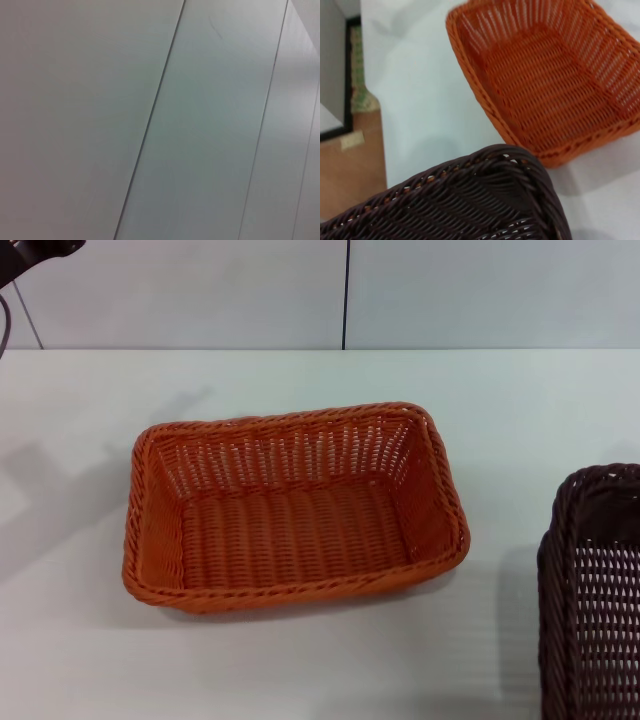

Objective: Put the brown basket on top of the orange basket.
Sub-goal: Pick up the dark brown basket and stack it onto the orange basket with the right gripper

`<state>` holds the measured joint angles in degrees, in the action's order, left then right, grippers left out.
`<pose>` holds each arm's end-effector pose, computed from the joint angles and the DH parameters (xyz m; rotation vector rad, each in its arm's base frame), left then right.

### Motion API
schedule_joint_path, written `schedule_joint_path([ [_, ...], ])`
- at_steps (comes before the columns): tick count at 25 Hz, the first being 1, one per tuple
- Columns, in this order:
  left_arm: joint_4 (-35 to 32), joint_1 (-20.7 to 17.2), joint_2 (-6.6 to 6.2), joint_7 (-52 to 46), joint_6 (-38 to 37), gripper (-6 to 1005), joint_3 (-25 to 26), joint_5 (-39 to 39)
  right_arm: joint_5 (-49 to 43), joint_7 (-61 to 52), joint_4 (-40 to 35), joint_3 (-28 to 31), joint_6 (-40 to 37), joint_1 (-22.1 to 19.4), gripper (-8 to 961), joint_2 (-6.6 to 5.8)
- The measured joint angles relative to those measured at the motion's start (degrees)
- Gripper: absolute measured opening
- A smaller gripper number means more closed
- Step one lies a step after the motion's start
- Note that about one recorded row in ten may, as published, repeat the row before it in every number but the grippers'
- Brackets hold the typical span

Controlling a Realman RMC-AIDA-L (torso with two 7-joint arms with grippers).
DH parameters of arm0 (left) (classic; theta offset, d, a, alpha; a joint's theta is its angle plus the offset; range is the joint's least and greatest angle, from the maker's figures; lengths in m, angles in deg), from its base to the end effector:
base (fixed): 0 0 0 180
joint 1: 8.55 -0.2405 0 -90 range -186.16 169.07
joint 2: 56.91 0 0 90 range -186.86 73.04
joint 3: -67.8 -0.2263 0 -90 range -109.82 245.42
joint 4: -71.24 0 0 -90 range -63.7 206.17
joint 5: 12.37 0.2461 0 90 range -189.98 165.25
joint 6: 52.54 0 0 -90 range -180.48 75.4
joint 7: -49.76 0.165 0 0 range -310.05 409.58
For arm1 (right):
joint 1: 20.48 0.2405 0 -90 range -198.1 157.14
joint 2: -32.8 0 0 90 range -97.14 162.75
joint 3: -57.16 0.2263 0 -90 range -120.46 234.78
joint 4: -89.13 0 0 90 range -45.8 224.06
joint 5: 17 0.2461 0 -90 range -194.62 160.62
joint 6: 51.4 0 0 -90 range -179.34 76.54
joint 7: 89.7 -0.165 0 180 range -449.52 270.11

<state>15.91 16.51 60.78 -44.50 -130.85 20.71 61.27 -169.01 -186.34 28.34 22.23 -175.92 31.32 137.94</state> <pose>-0.1805 0.4077 0.1325 -2.1342 -0.5688 -1.3061 0.1714 0.3715 0.1584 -3.0912 0.4222 -0.3151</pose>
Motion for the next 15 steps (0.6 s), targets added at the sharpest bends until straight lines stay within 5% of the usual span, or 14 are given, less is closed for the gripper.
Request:
schedule_joint_path([
  [4, 0.0, 0.5, 0.0, 0.7, 0.1, 841, 0.4, 0.0, 5.8, -4.4, 2.8, 0.5, -0.3, -1.3, 168, -0.77],
  [9, -0.2, 0.8, 0.11, 2.0, 0.1, 841, 2.7, -0.3, 12.2, -8.9, 3.5, 1.1, 0.2, -2.8, 169, -0.2],
  [15, 0.2, 1.1, 0.11, 3.1, 0.3, 840, 5.0, -0.6, 22.0, -17.0, -0.3, 1.3, 0.9, -5.5, 169, 2.52],
])
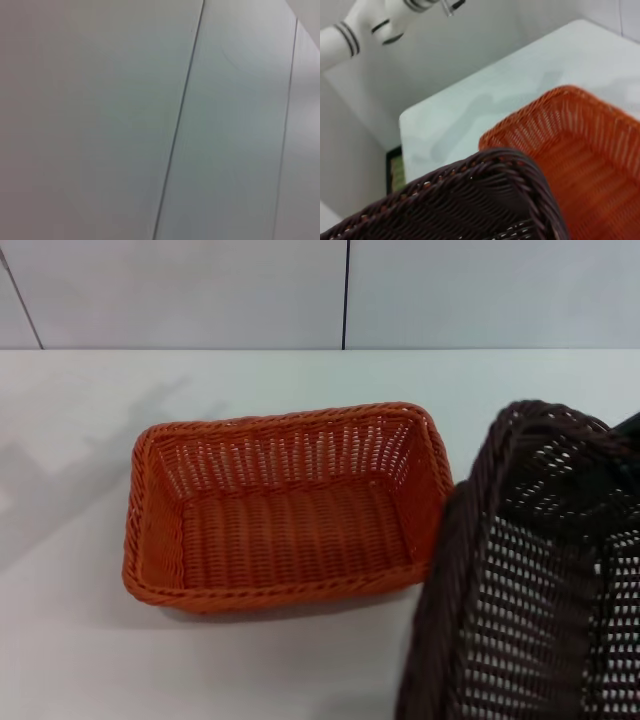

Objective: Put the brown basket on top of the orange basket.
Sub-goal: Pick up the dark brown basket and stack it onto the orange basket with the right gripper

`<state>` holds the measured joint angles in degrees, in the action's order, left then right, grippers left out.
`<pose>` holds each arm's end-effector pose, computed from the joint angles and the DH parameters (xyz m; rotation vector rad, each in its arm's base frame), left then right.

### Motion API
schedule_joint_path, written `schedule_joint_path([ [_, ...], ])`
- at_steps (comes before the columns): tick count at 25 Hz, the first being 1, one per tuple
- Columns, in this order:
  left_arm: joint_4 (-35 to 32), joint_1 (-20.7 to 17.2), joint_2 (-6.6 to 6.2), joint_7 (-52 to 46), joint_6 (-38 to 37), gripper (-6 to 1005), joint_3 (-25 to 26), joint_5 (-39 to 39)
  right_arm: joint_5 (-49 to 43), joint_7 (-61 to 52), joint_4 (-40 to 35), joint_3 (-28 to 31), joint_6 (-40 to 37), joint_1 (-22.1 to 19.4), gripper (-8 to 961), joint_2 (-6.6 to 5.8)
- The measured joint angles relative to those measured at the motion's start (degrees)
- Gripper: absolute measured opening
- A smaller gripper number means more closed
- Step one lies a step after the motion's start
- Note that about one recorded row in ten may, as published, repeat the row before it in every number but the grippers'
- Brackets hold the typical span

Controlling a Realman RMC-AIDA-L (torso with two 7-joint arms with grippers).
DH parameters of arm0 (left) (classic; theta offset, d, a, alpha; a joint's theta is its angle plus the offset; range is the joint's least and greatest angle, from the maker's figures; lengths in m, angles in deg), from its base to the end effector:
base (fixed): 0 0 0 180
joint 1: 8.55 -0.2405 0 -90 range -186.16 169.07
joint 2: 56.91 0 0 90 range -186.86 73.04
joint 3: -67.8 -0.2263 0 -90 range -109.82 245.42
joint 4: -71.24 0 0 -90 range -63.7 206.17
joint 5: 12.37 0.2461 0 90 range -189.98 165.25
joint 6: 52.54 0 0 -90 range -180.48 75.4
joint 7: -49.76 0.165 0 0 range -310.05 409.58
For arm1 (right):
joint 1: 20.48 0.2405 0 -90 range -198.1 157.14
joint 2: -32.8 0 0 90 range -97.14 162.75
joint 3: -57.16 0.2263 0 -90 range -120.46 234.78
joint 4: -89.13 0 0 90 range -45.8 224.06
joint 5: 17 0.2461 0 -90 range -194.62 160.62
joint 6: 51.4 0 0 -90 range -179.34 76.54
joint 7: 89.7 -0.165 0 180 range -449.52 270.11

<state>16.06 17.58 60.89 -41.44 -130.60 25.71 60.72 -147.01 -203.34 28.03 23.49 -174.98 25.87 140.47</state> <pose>-0.1863 0.4109 0.1553 -2.0373 -0.4975 -1.3120 0.1522 0.3611 0.1436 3.0257 -0.6945 -0.2421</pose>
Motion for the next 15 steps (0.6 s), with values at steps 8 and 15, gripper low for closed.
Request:
schedule_joint_path([
  [8, 0.4, -0.3, 0.04, 0.8, 0.4, 841, -0.1, -0.2, 2.8, -7.8, -5.9, 0.6, 4.5, -0.8, 170, 4.84],
  [15, 2.1, 0.5, 0.08, 1.7, 1.1, 840, -0.6, 0.2, 4.7, -11.7, -7.5, 0.6, 7.8, -0.9, 170, 6.08],
])
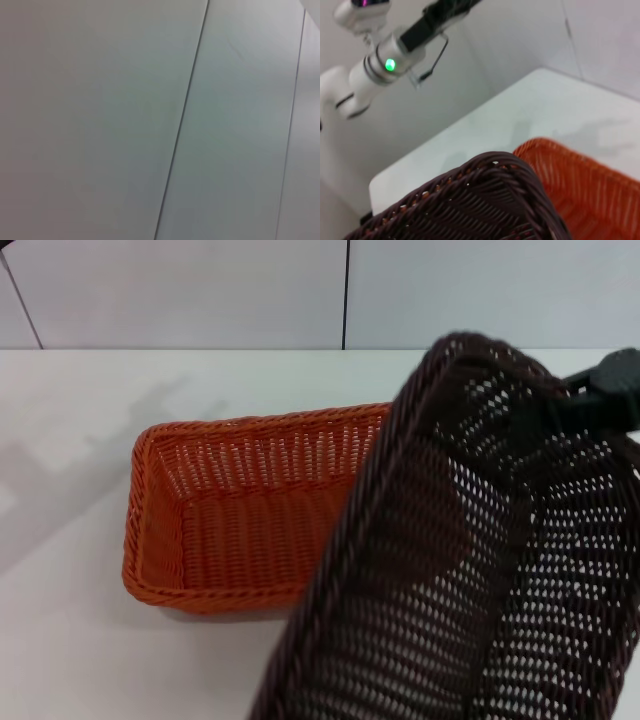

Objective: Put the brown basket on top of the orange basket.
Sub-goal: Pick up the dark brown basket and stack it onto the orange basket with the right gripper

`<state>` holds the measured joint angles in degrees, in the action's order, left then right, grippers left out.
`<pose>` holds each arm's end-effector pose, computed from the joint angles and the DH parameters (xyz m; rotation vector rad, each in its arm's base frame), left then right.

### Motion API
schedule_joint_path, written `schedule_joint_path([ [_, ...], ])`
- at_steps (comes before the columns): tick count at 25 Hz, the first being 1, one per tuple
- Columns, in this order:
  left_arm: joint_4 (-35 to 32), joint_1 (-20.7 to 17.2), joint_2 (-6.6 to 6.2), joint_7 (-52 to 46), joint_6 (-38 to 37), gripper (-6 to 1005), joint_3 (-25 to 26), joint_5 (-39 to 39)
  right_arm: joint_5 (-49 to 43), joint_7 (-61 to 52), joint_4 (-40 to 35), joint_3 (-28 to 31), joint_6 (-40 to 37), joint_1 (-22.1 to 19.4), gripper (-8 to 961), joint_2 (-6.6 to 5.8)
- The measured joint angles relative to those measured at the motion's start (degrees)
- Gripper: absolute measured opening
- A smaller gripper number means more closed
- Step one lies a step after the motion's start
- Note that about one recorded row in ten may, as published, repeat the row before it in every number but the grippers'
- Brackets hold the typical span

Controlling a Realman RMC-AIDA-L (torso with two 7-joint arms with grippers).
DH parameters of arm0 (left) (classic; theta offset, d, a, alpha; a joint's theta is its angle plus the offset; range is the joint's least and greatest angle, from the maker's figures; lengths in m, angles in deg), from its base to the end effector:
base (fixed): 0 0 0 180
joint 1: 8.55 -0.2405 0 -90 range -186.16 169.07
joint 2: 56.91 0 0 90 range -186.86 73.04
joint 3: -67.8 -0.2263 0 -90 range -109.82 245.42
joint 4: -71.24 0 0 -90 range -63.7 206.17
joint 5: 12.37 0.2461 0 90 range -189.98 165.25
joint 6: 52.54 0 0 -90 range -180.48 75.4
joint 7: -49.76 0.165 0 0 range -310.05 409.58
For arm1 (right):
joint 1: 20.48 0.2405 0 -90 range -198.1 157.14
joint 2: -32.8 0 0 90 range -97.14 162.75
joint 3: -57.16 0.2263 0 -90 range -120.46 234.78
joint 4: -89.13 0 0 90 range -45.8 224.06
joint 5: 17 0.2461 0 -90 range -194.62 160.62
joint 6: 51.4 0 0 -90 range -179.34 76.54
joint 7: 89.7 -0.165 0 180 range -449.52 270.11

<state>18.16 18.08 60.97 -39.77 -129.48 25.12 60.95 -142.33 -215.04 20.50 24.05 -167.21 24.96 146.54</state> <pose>-0.1907 0.4151 0.1453 -2.0365 -0.5163 -1.2935 0.1265 0.3751 0.1315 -2.9035 0.8596 0.4429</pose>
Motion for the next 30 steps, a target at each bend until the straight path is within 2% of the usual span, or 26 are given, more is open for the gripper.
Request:
schedule_joint_path([
  [9, 0.1, 0.1, 0.1, 0.4, 0.6, 840, -0.5, -0.2, 1.6, -1.9, -0.2, -0.2, 7.1, -1.1, 171, 0.33],
  [13, 0.2, 0.5, 0.1, 0.3, 1.5, 840, -0.8, -0.1, 1.7, -3.0, 0.2, -0.3, 12.4, -1.7, 171, 1.6],
  [18, 0.7, 1.1, -0.02, 0.3, 2.0, 841, -1.2, 0.0, 4.5, -4.3, 1.5, -0.2, 16.8, -2.0, 172, 2.52],
  [26, 0.9, 1.2, -0.17, 0.3, 2.3, 826, -1.4, 0.1, 8.2, -6.0, 2.3, -0.6, 23.3, -3.2, 172, 3.29],
  [28, 0.9, 1.2, -0.17, 0.3, 2.3, 815, -1.4, 0.1, 8.5, -6.1, 3.1, -1.1, 26.2, -3.5, 173, 4.22],
  [30, 0.9, 1.0, -0.26, 0.4, 2.2, 805, -1.4, 0.2, 8.5, -6.1, 3.2, -1.8, 27.3, -3.7, 173, 4.54],
])
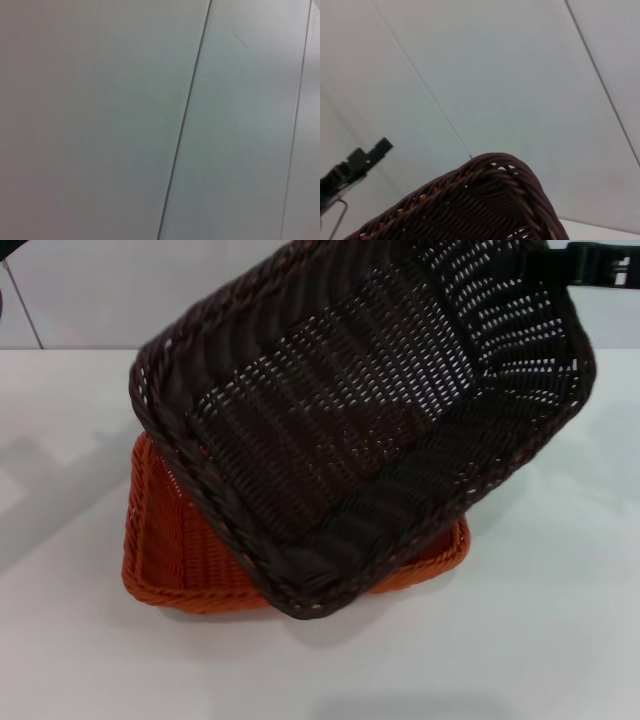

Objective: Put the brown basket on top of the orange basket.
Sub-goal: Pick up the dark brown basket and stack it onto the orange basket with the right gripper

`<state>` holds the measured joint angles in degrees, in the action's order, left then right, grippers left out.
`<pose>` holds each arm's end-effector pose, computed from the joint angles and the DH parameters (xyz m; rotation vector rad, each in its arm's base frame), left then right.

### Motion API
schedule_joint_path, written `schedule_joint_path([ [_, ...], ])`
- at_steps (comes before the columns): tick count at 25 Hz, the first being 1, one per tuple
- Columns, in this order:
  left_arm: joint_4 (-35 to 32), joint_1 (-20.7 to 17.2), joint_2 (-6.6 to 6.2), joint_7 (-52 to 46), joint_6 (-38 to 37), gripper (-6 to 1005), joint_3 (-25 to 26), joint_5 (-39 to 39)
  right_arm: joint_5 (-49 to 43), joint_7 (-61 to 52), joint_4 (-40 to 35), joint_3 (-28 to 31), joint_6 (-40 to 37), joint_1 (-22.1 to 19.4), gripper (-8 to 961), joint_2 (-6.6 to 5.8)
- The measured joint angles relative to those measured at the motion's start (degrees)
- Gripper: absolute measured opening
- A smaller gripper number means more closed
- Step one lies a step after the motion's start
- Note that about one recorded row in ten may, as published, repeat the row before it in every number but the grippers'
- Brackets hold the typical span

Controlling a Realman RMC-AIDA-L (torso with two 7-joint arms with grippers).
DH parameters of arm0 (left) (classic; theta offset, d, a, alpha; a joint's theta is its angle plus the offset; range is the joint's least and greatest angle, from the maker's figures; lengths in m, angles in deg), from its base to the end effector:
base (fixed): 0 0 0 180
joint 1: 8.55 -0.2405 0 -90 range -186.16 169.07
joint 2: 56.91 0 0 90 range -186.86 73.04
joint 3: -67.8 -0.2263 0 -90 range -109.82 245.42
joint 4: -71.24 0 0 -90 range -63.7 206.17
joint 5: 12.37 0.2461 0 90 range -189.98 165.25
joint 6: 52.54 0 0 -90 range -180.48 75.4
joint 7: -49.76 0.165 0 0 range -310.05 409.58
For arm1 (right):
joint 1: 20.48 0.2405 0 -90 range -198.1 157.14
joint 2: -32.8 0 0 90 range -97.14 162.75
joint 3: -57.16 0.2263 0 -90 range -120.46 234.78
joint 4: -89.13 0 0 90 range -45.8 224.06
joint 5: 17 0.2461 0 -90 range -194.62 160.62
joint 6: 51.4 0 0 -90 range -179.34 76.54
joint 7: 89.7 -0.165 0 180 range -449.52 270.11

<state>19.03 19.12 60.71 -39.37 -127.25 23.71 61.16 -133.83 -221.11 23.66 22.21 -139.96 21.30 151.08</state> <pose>-0.1871 0.4234 0.1390 -2.0434 -0.5280 -1.2700 0.1330 0.4318 0.1197 -2.4464 1.0622 0.8317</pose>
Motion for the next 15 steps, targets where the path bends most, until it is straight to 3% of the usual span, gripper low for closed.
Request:
schedule_joint_path([
  [8, -0.1, -0.3, -0.05, 2.9, 0.0, 770, 0.3, 0.1, 1.2, 0.0, 2.7, -12.5, 10.6, -1.8, 173, 0.64],
  [15, 0.4, -0.6, -0.1, 4.4, 0.3, 777, 0.7, -0.4, 3.6, -0.2, 3.0, -18.4, 15.4, -2.7, 174, 0.77],
])
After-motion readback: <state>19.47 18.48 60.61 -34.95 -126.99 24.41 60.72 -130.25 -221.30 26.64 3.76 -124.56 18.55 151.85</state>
